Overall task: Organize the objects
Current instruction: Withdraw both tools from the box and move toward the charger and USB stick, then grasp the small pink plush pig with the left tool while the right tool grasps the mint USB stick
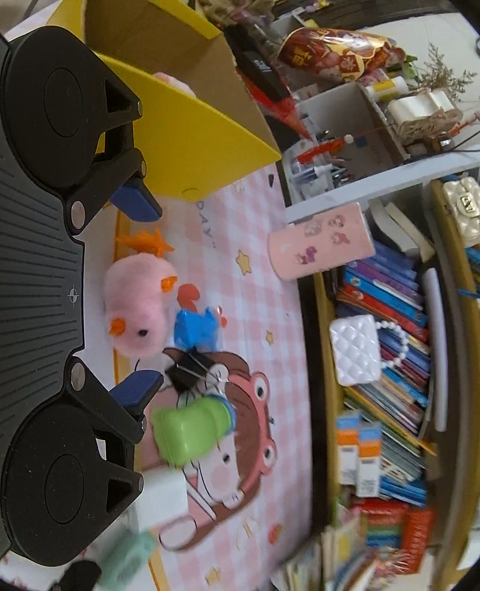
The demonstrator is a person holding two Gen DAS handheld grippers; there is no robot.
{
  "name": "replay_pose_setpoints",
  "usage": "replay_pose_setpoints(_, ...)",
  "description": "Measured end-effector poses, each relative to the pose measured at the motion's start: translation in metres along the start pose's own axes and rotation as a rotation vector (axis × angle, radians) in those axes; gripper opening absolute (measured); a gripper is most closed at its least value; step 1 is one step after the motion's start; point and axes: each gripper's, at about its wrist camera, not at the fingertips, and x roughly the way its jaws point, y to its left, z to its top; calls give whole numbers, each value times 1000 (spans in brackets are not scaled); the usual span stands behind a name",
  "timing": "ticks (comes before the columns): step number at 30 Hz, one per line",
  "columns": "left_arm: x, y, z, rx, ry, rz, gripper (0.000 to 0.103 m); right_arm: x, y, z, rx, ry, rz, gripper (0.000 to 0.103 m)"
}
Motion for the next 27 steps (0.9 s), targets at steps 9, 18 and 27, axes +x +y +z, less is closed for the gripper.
replay_pose_setpoints(9,33,4,5,-47,65,4,90,26,-14,8,-1,47,45,74)
replay_pose_setpoints(18,51,8,6,-79,90,-8,93,42,-14,7,-18,92,93,60)
replay_pose_setpoints(27,53,12,1,-88,97,-34,85,51,-14,8,-23,111,99,48)
